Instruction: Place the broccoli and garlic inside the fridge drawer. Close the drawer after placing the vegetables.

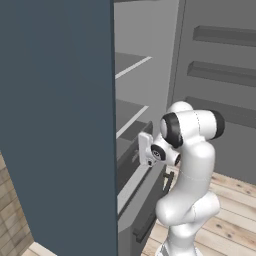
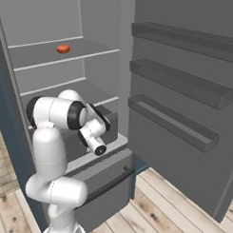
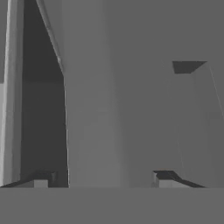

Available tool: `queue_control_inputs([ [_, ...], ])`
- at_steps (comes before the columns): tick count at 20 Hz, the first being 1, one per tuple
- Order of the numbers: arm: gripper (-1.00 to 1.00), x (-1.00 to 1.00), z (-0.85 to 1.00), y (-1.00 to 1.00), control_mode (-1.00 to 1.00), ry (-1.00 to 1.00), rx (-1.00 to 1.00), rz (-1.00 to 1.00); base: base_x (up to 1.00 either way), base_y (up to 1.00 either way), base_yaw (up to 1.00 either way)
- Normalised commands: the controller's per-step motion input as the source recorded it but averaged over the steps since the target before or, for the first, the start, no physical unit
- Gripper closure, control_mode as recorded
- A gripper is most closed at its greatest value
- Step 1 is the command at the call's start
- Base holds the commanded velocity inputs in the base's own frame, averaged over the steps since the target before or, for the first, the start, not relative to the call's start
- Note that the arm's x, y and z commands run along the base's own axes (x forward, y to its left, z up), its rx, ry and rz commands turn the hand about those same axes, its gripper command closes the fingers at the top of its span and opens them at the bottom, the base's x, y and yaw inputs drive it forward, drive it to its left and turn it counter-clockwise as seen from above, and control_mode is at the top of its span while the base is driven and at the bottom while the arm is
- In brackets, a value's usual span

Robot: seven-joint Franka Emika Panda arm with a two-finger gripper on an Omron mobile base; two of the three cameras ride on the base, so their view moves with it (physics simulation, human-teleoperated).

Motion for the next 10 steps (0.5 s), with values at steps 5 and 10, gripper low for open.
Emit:
queue_control_inputs([
  [5, -1.0, 0.57, -0.01, 0.12, -1.0, 0.01, 0.09, 0.04, 0.0, 0.0, 0.0],
  [10, -1.0, 0.62, 0.0, 0.2, -1.0, 0.0, 0.1, 0.04, 0.0, 0.0, 0.0],
])
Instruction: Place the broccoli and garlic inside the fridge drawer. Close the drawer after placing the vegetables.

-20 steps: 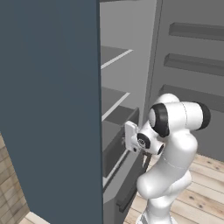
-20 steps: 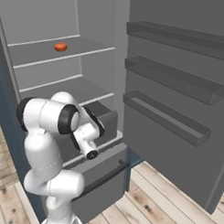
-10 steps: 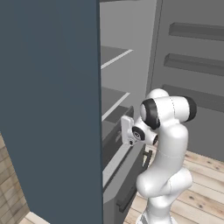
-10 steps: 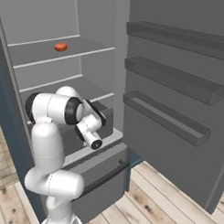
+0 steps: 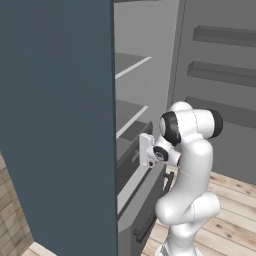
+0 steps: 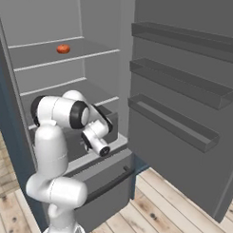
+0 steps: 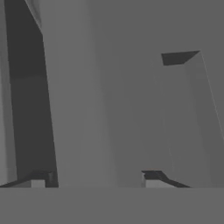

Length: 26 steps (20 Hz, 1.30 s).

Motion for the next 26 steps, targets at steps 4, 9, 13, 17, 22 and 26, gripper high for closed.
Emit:
queue_control_inputs([
  [4, -1.0, 0.26, 0.09, 0.11, -1.0, 0.0, 0.04, 0.02, 0.0, 0.0, 0.0],
  [9, -1.0, -0.23, 0.29, -0.12, -1.0, 0.0, 0.0, 0.01, 0.0, 0.0, 0.0],
  [13, -1.0, -0.32, 0.3, -0.03, -1.0, 0.0, 0.0, 0.0, 0.0, 0.0, 0.0],
  [17, -1.0, -0.37, 0.24, -0.01, -1.0, 0.0, 0.0, 0.0, 0.0, 0.0, 0.0],
  [22, -1.0, -0.5, 0.26, -0.12, -1.0, 0.0, 0.0, 0.0, 0.0, 0.0, 0.0],
  [26, -1.0, -0.58, 0.32, -0.25, -1.0, 0.0, 0.0, 0.0, 0.0, 0.0, 0.0],
])
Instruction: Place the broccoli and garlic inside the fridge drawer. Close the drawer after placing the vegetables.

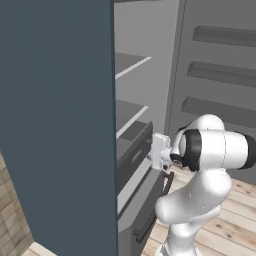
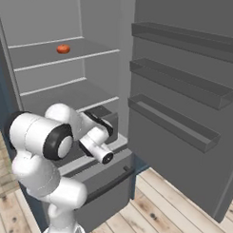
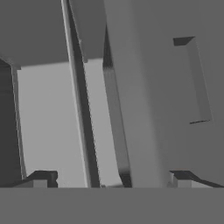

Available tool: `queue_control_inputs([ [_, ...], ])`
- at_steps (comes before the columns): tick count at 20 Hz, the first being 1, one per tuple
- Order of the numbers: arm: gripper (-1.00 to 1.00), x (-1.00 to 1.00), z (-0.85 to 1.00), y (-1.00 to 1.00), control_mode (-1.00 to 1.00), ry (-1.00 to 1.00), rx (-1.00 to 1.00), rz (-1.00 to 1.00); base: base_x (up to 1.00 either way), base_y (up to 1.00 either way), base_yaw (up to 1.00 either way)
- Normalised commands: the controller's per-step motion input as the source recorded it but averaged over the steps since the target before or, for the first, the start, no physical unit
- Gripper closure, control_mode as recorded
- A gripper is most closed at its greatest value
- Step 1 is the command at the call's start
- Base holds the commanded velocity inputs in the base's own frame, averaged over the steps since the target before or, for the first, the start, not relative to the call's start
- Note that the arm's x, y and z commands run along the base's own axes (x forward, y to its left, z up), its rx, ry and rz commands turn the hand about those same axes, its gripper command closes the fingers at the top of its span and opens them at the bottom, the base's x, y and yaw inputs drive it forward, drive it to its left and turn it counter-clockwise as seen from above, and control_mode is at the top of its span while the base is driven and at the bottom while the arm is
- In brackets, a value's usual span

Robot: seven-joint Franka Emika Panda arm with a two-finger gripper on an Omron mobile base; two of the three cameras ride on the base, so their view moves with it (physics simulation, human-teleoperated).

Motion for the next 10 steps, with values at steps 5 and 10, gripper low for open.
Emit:
queue_control_inputs([
  [5, -1.0, -0.58, 0.33, -0.33, -1.0, 0.0, 0.0, 0.0, 0.0, 0.0, 0.0],
  [10, -1.0, -0.6, 0.32, -0.44, -1.0, 0.0, 0.0, 0.0, 0.0, 0.0, 0.0],
])
